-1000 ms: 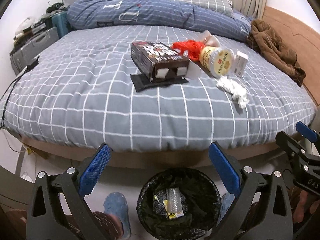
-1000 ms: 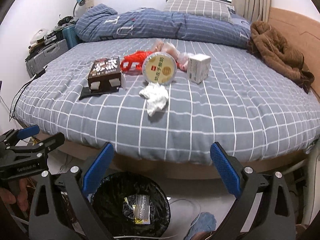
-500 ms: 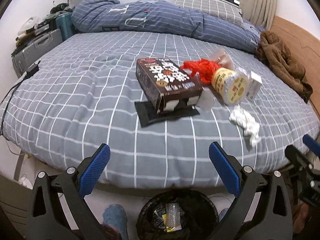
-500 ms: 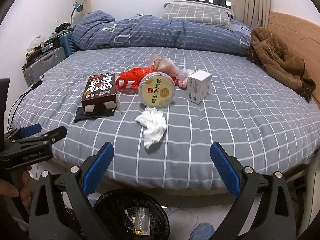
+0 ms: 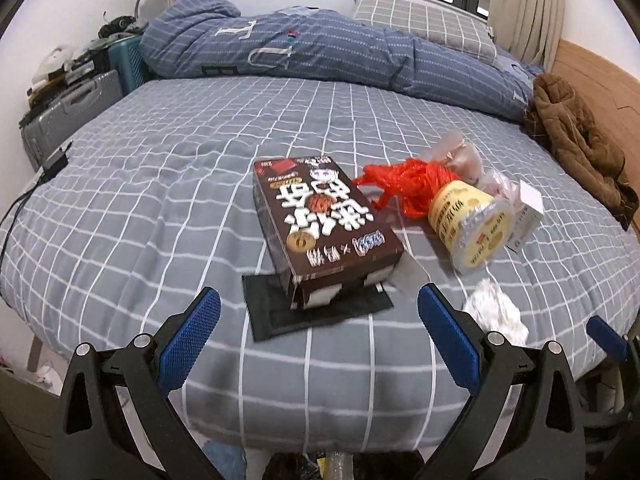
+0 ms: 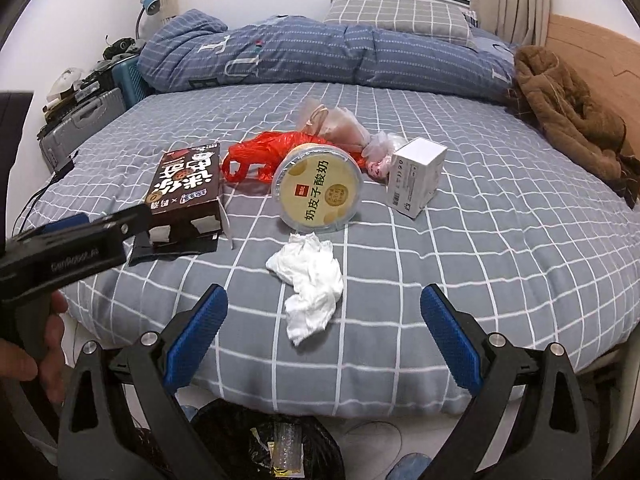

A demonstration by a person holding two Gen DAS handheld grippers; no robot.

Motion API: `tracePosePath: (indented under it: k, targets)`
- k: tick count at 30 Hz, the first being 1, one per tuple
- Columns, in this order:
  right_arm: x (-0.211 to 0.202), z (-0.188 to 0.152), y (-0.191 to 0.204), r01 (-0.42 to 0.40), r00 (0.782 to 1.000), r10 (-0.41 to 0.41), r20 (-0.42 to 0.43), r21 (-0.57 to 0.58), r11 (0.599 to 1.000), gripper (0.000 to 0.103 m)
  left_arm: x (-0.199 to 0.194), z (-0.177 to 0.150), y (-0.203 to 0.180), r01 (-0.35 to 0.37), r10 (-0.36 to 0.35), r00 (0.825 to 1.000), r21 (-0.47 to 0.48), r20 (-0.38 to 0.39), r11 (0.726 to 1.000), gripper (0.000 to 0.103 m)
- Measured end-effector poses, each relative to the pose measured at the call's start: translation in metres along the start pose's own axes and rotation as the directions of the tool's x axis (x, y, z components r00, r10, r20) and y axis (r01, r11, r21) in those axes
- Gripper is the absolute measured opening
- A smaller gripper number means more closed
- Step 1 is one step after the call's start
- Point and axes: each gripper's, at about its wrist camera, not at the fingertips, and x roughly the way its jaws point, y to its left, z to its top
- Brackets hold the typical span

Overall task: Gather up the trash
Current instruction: 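Move the left tool to the brown snack box while the right tool approaches the white tissue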

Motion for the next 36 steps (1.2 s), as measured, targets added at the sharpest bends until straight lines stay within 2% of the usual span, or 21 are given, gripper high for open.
tracePosePath:
  k: [7, 19, 29, 32, 36]
  targets:
    - [0.024, 0.015, -0.001, 0.006, 1.000, -0.006, -0.013, -0.007, 1.000, 0.093, 0.030, 0.027, 0.000, 0.006, -0.008, 0.999, -0.042, -0.044, 0.999, 0.097]
    - [0.058, 0.018, -0.004, -0.016, 0.997, 0.016, -0.075, 0.005, 1.000, 0.093, 0.081, 0.050, -0.024, -0.045, 0.048, 0.991, 0.023, -0.123, 0.999, 0.097]
    - [0.073, 0.007, -0.006, -0.042, 0.992, 0.043, -0.116, 0.010, 0.999, 0.077, 0.094, 0.050, -0.026, -0.141, 0.145, 0.982, 0.039, -0.119, 0.989, 0.098]
    - [0.077, 0.005, -0.005, -0.059, 0.990, 0.060, -0.131, 0.013, 0.998, 0.070, 0.097, 0.048, -0.020, -0.152, 0.151, 0.978, 0.003, -0.141, 0.988, 0.098]
    - [0.080, 0.003, -0.005, -0.062, 0.988, 0.064, -0.138, 0.019, 0.998, 0.062, 0.101, 0.047, -0.015, -0.158, 0.157, 0.978, 0.001, -0.141, 0.987, 0.098]
